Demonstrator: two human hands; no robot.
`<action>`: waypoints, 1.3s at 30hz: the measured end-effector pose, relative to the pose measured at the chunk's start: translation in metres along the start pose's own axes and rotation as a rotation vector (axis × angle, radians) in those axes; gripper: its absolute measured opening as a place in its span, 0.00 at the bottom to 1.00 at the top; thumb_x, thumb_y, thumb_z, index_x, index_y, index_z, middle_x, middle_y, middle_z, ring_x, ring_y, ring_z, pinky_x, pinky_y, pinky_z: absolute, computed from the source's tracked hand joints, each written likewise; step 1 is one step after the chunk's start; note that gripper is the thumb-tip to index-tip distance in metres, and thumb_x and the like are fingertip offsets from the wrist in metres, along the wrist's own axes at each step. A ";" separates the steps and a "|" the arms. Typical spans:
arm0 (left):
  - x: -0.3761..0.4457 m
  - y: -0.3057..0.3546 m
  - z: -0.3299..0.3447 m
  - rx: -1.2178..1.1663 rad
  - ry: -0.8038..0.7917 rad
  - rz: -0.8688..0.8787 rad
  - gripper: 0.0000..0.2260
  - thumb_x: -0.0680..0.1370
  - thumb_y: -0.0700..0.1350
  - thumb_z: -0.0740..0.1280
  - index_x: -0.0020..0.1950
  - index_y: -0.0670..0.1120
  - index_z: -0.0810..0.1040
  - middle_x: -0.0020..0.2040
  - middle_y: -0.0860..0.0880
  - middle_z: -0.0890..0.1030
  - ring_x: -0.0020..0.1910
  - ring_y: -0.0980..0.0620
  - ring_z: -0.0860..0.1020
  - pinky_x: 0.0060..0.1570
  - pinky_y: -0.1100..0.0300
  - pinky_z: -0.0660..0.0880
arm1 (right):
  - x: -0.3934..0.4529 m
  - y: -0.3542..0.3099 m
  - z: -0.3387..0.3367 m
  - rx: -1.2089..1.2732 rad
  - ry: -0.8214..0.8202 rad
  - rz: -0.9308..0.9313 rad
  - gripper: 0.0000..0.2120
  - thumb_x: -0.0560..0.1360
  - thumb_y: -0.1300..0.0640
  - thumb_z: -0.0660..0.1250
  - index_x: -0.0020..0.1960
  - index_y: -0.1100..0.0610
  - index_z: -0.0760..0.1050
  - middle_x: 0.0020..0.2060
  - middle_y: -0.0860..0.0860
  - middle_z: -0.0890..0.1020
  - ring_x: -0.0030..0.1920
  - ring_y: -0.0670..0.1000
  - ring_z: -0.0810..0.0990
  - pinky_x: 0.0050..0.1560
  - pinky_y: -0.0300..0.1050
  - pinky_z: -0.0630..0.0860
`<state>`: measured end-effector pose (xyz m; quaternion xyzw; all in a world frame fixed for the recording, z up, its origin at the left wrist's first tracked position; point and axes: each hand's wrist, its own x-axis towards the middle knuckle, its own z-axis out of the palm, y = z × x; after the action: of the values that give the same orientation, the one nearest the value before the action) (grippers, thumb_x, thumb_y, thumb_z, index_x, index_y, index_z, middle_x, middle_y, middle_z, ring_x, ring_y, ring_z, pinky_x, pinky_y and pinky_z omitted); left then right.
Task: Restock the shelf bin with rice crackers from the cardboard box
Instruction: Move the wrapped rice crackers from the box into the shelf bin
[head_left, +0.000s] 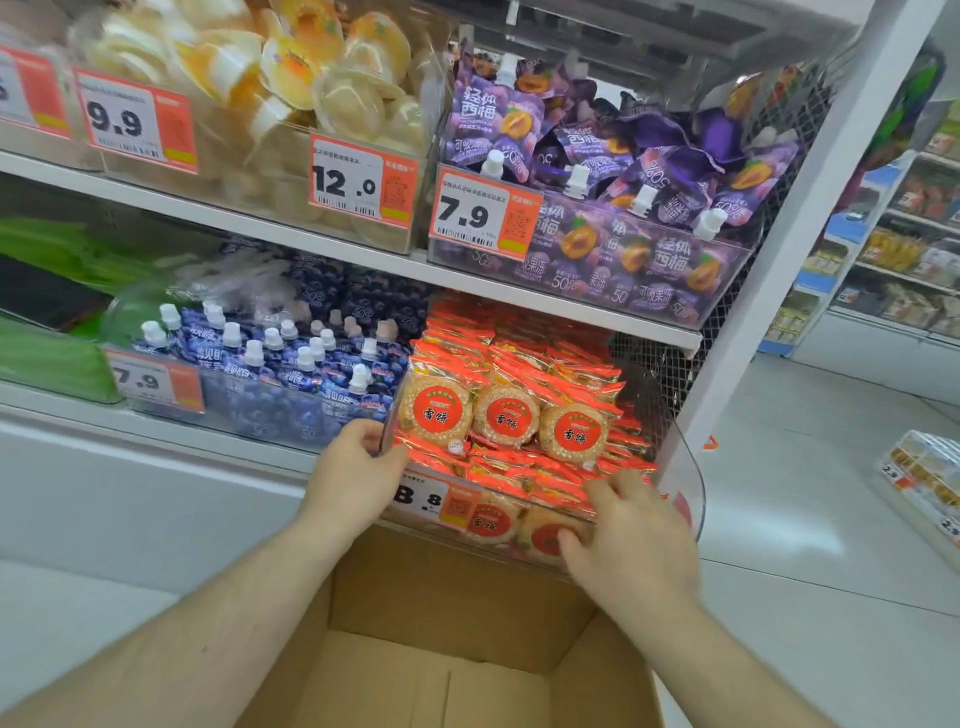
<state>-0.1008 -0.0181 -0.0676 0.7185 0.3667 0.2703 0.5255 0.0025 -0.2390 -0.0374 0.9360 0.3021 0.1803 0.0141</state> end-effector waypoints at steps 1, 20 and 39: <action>-0.001 0.000 0.002 -0.017 -0.012 -0.017 0.08 0.76 0.49 0.68 0.53 0.51 0.74 0.46 0.54 0.80 0.43 0.55 0.79 0.41 0.55 0.76 | -0.005 0.006 0.003 -0.026 -0.068 0.045 0.24 0.67 0.39 0.69 0.59 0.49 0.76 0.55 0.48 0.78 0.52 0.53 0.80 0.48 0.48 0.76; 0.011 0.009 0.009 -0.053 -0.068 0.162 0.21 0.72 0.45 0.69 0.66 0.52 0.74 0.60 0.55 0.78 0.59 0.56 0.76 0.59 0.50 0.75 | 0.062 0.037 0.035 0.292 0.118 0.045 0.06 0.71 0.59 0.73 0.48 0.55 0.83 0.46 0.50 0.81 0.45 0.55 0.80 0.41 0.44 0.70; 0.014 -0.007 0.017 0.229 -0.110 0.265 0.24 0.74 0.39 0.67 0.70 0.47 0.72 0.64 0.51 0.69 0.58 0.56 0.68 0.58 0.65 0.64 | 0.074 0.026 0.064 0.281 0.014 0.092 0.08 0.74 0.57 0.69 0.52 0.57 0.82 0.50 0.51 0.80 0.48 0.54 0.79 0.49 0.45 0.73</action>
<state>-0.0811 -0.0152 -0.0791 0.8293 0.2678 0.2542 0.4194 0.0949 -0.2130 -0.0695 0.9403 0.2811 0.1434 -0.1274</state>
